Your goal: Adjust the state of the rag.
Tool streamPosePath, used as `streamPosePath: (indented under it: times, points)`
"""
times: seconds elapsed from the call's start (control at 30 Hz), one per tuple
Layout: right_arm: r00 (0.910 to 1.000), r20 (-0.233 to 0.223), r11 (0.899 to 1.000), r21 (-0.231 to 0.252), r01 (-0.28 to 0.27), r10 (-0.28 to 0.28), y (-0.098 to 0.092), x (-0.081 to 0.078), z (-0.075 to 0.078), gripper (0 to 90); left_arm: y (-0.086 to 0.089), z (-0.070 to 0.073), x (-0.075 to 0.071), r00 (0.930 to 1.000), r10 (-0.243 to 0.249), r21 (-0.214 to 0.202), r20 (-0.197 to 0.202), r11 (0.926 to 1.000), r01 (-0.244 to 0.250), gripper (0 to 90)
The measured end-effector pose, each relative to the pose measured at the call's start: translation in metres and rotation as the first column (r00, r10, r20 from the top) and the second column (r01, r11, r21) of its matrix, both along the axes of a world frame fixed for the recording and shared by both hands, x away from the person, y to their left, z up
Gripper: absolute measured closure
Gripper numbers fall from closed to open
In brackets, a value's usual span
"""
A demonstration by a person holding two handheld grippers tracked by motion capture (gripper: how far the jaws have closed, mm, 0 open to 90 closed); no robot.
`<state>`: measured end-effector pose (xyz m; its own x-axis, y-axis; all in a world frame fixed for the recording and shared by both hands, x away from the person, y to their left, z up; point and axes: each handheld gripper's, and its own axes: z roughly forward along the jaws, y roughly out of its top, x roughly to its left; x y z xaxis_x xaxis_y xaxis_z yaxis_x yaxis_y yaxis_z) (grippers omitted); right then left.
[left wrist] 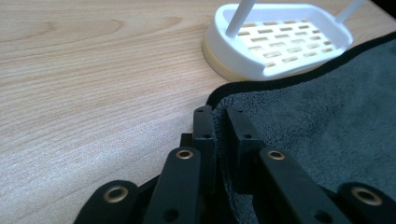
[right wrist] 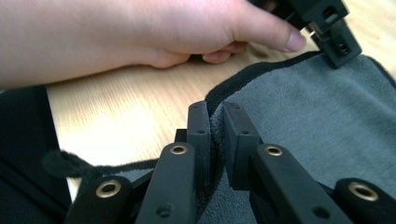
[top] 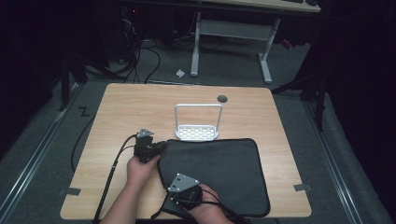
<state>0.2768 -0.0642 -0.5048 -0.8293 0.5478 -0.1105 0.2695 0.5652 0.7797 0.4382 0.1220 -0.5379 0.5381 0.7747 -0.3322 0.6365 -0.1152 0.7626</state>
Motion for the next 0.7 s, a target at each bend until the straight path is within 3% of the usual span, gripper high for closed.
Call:
streamPosePath:
  times: [0.1, 0.17, 0.27, 0.5, 0.7]
  points:
    - [0.9998, 0.017, 1.000, 0.016, -0.007, 0.006, -0.001, -0.002, 0.005, 82.5, 0.003, 0.002, -0.001, 0.9998, 0.021, -0.035, 0.000, 0.9992, -0.021, 83.1]
    - [0.9995, 0.029, 1.000, 0.028, -0.012, 0.011, 0.000, -0.002, 0.008, 82.5, 0.006, 0.003, -0.003, 0.9989, 0.045, -0.097, -0.012, 0.9942, -0.046, 83.0]
    - [0.9988, 0.046, 0.999, 0.038, -0.017, 0.015, 0.005, -0.004, 0.012, 82.4, 0.009, 0.005, -0.004, 0.9961, 0.084, -0.144, -0.025, 0.9858, -0.087, 83.0]
    - [0.9973, 0.069, 0.997, 0.071, -0.030, 0.025, 0.018, -0.005, 0.017, 82.2, 0.022, 0.011, -0.009, 0.9901, 0.140, -0.164, 0.001, 0.9768, -0.138, 83.2]
    - [0.9957, 0.078, 0.994, 0.088, -0.056, 0.049, 0.033, -0.004, 0.021, 82.2, 0.045, 0.017, -0.014, 0.9838, 0.179, -0.192, 0.001, 0.9655, -0.176, 83.1]
